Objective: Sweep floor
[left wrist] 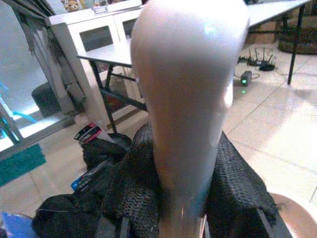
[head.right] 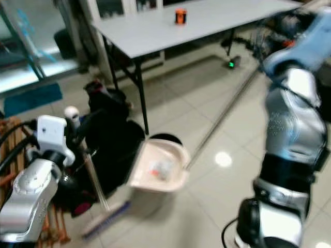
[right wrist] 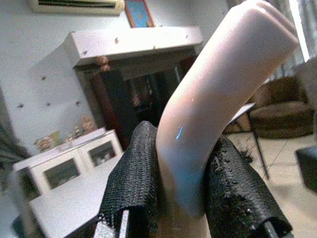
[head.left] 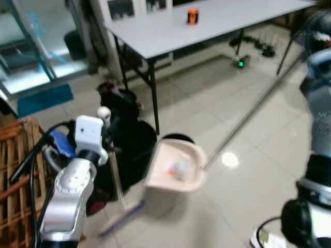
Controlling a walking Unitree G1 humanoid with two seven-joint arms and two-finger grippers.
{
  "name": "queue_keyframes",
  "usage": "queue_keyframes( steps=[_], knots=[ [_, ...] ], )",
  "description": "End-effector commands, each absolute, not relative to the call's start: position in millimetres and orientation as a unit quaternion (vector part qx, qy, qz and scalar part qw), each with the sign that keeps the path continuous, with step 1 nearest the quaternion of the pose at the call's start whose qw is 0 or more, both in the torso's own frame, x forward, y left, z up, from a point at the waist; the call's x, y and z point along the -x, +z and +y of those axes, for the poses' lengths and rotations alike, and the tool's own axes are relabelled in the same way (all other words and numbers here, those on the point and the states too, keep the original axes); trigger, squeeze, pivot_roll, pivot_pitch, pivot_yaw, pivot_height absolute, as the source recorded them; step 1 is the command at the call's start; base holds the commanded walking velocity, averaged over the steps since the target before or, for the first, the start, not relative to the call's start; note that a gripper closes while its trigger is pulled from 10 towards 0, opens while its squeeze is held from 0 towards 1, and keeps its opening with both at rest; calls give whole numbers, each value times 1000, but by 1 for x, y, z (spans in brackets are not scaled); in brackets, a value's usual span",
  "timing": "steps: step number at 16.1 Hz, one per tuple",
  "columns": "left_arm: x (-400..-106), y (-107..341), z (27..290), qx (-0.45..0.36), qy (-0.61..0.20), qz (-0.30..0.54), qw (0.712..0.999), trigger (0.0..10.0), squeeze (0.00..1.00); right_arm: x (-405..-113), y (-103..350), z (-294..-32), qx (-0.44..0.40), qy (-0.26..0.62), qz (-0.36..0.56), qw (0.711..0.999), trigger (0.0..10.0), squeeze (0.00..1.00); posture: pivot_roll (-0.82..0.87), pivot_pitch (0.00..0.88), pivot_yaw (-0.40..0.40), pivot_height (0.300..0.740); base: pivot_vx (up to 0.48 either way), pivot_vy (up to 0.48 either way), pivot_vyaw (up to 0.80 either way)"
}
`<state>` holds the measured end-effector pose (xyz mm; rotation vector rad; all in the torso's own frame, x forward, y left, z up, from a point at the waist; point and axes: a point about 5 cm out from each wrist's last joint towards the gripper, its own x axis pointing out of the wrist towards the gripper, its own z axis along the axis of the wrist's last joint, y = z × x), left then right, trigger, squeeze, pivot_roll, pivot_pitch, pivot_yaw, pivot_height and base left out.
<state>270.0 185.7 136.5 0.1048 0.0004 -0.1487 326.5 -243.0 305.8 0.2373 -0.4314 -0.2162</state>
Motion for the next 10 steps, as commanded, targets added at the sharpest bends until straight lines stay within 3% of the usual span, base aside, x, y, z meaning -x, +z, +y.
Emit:
queue_keyframes(
  steps=[1,10],
  knots=[
    [-270,145,192,-64,-69,-16,995,10000,0,-325,319,-231,-129,-82,-244,958,10000,0,77,0,49,740,390,0,0],
    [-263,140,194,-52,-63,-10,997,10000,0,-327,321,-236,-113,-98,-252,956,10000,0,77,0,21,740,408,0,0]
  ],
)
